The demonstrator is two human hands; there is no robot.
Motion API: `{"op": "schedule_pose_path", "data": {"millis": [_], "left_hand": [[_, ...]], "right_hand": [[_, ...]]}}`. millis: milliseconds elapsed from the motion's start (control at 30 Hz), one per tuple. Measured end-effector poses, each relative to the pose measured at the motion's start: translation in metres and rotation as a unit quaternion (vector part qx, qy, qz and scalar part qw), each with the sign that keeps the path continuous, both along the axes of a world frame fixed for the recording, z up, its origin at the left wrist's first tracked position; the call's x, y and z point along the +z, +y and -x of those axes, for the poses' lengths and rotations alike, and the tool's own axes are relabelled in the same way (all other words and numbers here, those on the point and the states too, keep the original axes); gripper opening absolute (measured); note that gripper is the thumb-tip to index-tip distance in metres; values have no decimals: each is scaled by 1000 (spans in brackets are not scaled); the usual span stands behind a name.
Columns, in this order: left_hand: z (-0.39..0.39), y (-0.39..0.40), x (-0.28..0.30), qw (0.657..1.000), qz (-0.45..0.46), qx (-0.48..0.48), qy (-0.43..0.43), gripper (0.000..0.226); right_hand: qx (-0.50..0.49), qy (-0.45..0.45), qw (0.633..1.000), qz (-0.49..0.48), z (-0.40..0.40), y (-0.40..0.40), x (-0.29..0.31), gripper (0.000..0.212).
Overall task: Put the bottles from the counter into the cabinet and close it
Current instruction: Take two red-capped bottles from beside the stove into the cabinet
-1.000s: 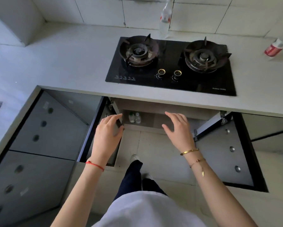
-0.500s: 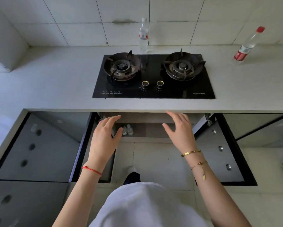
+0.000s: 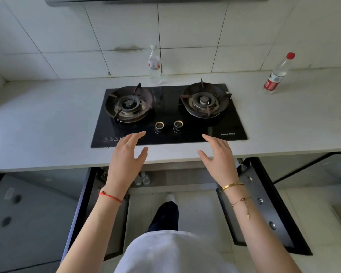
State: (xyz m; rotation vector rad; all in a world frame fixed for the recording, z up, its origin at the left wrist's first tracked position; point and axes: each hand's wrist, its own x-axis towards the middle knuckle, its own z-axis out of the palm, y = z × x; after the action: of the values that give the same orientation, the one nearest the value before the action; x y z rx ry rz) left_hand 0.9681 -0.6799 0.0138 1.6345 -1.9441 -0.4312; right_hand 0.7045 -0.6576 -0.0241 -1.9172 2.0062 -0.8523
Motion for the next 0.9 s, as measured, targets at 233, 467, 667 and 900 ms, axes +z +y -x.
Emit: {"op": "schedule_pose_path", "data": {"millis": [233,467,667,900], "left_hand": [[18,-136,23,998,49,-28,14,44],[43,-288,44,996,73,-46,19,49],[59,-418,39,997,61,-43,-14,52],[75,-527,12,997,-7,-31,-77,56]], "right_hand": [[-31,0,999,15,14,-105,19,51],[-53,7,998,35,24,-218,40,48],[-64,25,997,34,34,-299,46,48],[-75,47,996,25,44,-365,45,46]]}}
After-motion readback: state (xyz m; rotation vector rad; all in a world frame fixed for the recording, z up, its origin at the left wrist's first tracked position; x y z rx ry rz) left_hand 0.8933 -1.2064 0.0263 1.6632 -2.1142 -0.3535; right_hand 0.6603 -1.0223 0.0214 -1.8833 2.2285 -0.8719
